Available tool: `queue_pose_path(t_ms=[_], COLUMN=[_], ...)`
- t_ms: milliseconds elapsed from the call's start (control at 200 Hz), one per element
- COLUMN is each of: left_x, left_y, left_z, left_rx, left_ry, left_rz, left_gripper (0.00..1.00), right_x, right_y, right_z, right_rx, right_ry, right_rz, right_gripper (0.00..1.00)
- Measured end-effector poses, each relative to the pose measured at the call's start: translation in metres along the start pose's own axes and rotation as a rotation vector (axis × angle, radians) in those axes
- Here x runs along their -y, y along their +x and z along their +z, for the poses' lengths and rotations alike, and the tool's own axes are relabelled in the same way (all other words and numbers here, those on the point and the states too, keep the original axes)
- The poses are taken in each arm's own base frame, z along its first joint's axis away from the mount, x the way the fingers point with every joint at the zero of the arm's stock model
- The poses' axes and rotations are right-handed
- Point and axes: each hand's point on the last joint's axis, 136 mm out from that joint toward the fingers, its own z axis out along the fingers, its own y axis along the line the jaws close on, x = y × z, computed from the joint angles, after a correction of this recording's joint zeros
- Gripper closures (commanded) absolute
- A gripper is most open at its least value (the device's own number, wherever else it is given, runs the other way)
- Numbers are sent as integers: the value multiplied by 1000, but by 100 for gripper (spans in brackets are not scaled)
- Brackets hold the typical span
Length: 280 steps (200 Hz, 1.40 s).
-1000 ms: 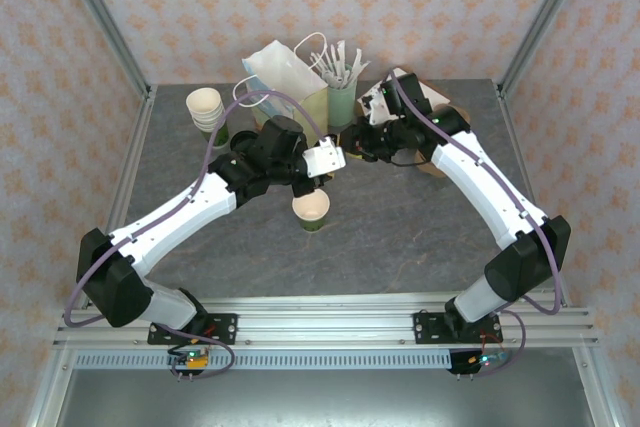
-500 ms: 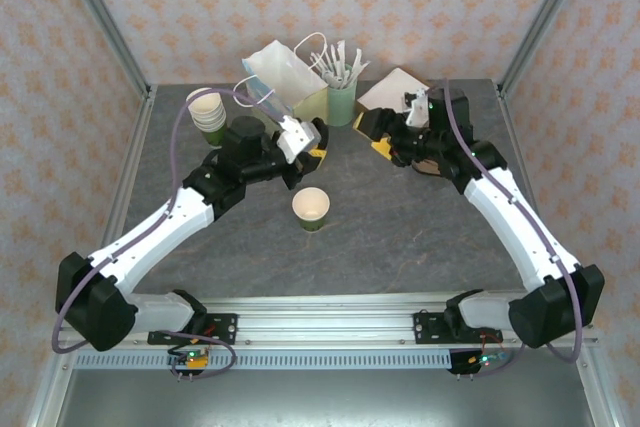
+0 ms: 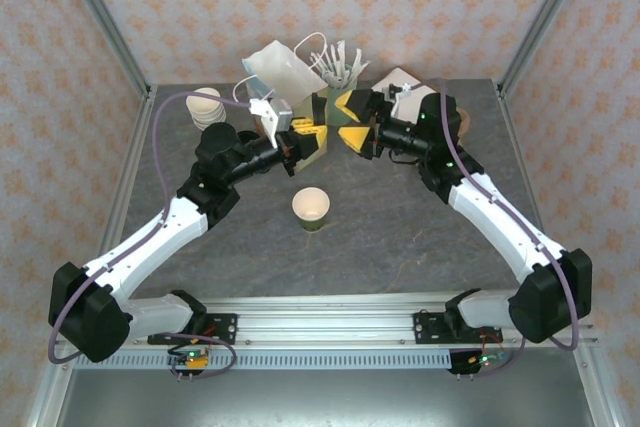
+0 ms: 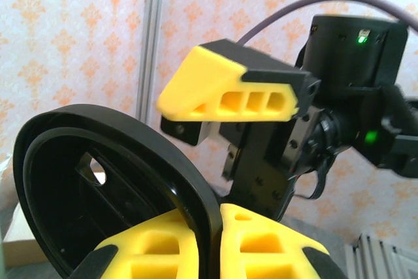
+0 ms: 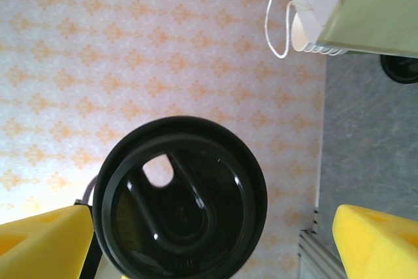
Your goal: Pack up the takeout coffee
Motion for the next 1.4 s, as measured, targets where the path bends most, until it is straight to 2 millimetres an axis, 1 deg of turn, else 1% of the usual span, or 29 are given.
queue_pose_path(t_ms=[110, 275, 490, 586, 741, 926, 1031, 1266, 1401], left_x=[3, 6, 7, 7, 6, 6, 7, 7, 7], left_y=[-5, -5, 2, 6, 12, 15, 16, 15, 15], left_z=[0, 0, 0, 1, 2, 2, 2, 2, 3], left_rx=[19, 17, -11, -23, -44, -58, -64, -65, -64], left_ry=[13, 32, 42, 44, 44, 44, 45, 42, 42], left_rz=[-15, -22, -24, -24, -20, -19, -22, -16, -16], left_gripper=[100, 100, 100, 100, 100, 100, 100, 100, 99], right_x=[-6, -11, -5, -7, -10, -5, -2, -2, -2], right_y=[3, 7, 12, 13, 18, 20, 19, 19, 18], right_z=[5, 8, 14, 14, 15, 15, 16, 17, 17], right_rx=[-11, -26, -50, -57, -78, -84, -86, -85, -81], right_ry=[-29, -50, -27, -22, -18, 2, 11, 10, 10], right_rz=[12, 15, 11, 0, -16, -19, -15, -15, -13], right_gripper=[3, 4, 7, 10, 10, 20, 22, 34, 37])
